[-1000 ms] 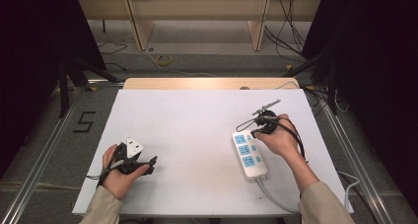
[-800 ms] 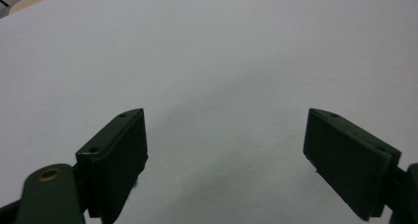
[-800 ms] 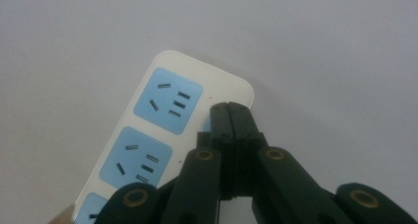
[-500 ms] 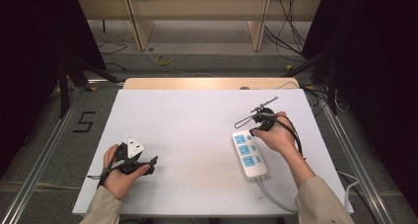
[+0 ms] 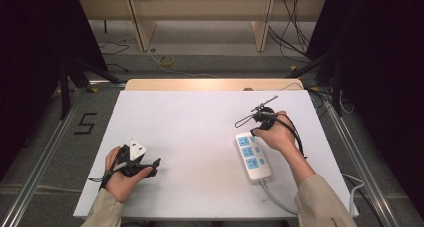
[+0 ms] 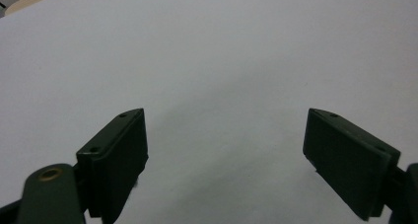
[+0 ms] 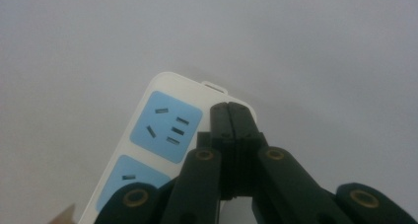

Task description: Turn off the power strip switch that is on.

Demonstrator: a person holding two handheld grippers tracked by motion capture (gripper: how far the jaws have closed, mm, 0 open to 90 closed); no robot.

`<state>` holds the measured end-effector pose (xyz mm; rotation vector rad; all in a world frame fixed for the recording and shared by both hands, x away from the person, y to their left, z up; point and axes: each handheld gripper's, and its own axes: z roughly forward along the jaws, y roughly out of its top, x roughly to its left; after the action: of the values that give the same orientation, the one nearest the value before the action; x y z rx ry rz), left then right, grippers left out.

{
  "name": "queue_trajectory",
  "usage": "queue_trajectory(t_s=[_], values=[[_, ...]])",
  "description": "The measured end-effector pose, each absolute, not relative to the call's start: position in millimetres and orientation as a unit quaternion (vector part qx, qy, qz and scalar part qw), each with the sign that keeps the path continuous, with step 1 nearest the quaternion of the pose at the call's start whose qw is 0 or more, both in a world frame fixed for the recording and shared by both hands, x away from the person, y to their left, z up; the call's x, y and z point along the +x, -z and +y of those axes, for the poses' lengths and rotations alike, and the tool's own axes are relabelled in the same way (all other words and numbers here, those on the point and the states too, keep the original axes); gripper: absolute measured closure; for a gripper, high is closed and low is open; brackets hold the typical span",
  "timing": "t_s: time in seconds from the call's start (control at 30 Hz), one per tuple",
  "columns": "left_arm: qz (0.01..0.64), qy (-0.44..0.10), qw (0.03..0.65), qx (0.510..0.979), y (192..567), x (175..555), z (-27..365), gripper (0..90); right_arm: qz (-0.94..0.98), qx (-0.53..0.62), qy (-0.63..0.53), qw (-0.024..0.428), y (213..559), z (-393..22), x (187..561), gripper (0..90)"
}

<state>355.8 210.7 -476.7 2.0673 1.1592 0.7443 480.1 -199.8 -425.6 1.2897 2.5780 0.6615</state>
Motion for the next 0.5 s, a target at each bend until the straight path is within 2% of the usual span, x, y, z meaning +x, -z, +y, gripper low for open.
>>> queue_trajectory(t_s=[0.5], values=[[0.442, -0.282, 0.323, 0.788, 477.3, 355.8, 211.1, 16.7, 0.873, 0.433, -0.204, 0.087, 431.6, -193.4, 482.2, 90.0]])
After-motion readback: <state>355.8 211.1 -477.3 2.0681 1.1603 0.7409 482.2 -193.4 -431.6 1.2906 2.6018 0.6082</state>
